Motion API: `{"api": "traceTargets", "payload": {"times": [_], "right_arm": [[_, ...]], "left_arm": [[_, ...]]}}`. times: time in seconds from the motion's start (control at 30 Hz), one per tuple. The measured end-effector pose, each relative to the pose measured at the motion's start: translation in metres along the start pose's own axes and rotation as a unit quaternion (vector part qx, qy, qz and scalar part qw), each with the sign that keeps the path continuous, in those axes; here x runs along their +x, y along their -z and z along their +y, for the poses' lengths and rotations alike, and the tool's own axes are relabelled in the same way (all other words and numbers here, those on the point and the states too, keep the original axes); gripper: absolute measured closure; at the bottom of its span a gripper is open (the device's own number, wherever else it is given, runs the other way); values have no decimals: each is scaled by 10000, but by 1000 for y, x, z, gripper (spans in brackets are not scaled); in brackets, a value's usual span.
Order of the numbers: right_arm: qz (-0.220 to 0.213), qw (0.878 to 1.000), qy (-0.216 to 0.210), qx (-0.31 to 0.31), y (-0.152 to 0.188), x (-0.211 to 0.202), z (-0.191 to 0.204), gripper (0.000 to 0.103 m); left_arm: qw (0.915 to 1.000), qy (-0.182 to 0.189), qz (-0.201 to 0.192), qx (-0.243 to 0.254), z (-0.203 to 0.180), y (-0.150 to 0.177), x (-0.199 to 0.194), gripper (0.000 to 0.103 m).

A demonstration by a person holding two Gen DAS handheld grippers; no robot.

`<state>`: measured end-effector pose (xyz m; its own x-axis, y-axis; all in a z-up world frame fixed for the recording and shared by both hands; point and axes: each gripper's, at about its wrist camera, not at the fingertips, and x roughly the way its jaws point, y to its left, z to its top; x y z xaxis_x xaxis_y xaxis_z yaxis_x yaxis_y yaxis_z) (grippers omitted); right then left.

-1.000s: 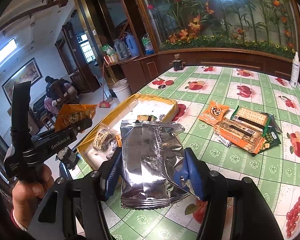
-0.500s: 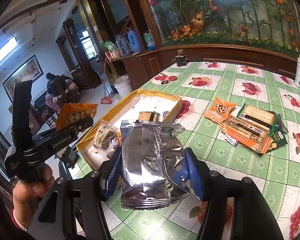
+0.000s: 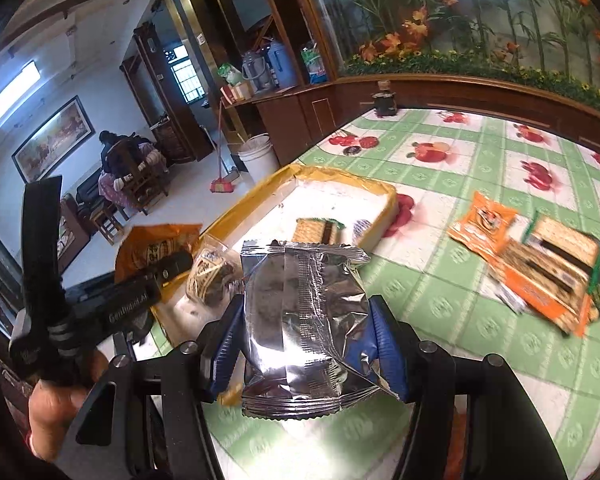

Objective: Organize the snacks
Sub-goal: 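Carry the orange packet and silver foil bag over the tray and open both grippers, then withdraw both grippers from the tray toward the remaining snacks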

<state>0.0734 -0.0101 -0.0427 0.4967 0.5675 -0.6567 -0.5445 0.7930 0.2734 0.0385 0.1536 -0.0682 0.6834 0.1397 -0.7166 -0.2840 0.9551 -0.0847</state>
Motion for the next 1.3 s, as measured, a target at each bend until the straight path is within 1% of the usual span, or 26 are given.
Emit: {"api": "traceTargets", "payload": {"times": [0.13,0.23,0.4,0.47,0.53,0.57,0.6,0.63,0.67,0.7,0.73,0.77,0.93,1.17,1.3], "right_arm": [[53,9999,45,-126,-25,36,8,42],[173,9997,138,-84,-42,67,5,42],[453,9987,238,2,-55,111,-3,42],[507,9984,267,-21,-57,120,-5,42],[554,9982,221,10,-58,126,-6,40],[557,9982,231,31,-58,126,-7,39],[539,9983,238,19,-58,125,-6,40],[510,9983,264,-4,-58,124,-6,37],[467,9984,318,-7,-57,120,-7,33],[421,9986,333,3,-57,117,-8,31],[369,9987,337,34,-56,111,-10,29],[335,9988,342,68,-56,107,-12,27],[102,9992,289,274,-50,72,-22,26],[-233,9985,251,437,-35,18,-32,23],[-370,9973,323,550,-20,-13,-41,22]], "left_arm": [[9999,43,122,50,-4,-1,14,89],[9997,83,198,95,-10,-4,24,89],[9994,86,322,126,-12,-6,41,89],[9991,86,387,129,-11,-6,46,89],[9990,48,403,163,-12,-5,47,85],[9990,-76,396,184,-12,-4,47,82],[9990,-124,369,215,-13,-4,46,74],[9991,-147,297,246,-13,-3,43,64],[9992,-207,221,253,-13,-3,39,56],[9993,-248,176,230,-12,-3,36,40],[9996,-210,105,173,-9,-3,31,35],[9998,-178,77,110,-6,-3,28,35],[9998,-150,46,-87,2,-7,16,35],[9998,-140,-104,-64,-5,-5,-6,35],[9998,-120,-178,-2,-13,-5,-17,35]]}}
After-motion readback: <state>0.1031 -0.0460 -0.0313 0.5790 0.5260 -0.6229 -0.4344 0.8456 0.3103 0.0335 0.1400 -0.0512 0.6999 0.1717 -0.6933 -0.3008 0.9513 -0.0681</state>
